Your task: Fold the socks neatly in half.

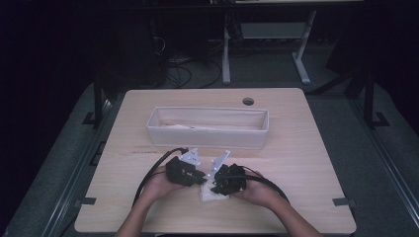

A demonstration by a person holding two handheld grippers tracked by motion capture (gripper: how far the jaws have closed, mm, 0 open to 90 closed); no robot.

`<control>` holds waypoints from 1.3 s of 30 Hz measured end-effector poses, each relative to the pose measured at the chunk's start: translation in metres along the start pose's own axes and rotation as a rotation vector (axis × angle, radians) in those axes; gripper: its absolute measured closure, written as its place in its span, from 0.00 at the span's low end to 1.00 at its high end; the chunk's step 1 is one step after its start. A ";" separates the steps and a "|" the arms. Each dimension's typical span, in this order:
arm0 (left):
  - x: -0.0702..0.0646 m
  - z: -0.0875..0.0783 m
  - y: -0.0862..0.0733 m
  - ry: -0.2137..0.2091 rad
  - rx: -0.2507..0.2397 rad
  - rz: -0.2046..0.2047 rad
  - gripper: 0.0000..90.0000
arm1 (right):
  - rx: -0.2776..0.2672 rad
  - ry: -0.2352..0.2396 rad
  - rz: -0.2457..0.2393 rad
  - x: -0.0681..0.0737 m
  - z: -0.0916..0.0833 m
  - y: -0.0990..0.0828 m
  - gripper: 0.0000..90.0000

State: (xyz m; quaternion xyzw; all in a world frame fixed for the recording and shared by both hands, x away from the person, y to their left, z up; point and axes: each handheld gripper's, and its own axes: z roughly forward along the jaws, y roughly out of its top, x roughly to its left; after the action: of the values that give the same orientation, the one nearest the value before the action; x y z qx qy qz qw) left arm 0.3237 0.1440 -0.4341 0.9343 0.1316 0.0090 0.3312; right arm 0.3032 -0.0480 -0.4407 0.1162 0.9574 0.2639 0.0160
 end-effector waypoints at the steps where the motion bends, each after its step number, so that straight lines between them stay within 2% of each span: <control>1: 0.000 -0.002 -0.001 0.004 -0.002 -0.002 0.81 | -0.001 0.002 0.000 0.000 -0.001 0.000 0.85; 12: -0.002 -0.022 -0.013 0.036 -0.023 -0.012 0.78 | 0.003 0.002 0.030 -0.008 -0.016 0.000 0.85; 18: -0.002 -0.028 -0.022 0.044 -0.037 -0.038 0.76 | -0.004 0.001 0.047 -0.014 -0.029 -0.001 0.85; 26: -0.004 -0.031 -0.027 0.044 -0.030 -0.039 0.74 | -0.014 -0.013 0.061 -0.019 -0.045 -0.003 0.85; 39: -0.004 -0.035 -0.031 0.064 -0.040 -0.043 0.68 | -0.033 -0.003 0.081 -0.030 -0.062 -0.003 0.85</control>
State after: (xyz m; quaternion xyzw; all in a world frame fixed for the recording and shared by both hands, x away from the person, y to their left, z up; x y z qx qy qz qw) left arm 0.3087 0.1879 -0.4254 0.9236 0.1621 0.0342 0.3456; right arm 0.3260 -0.0887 -0.3901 0.1549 0.9475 0.2797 0.0088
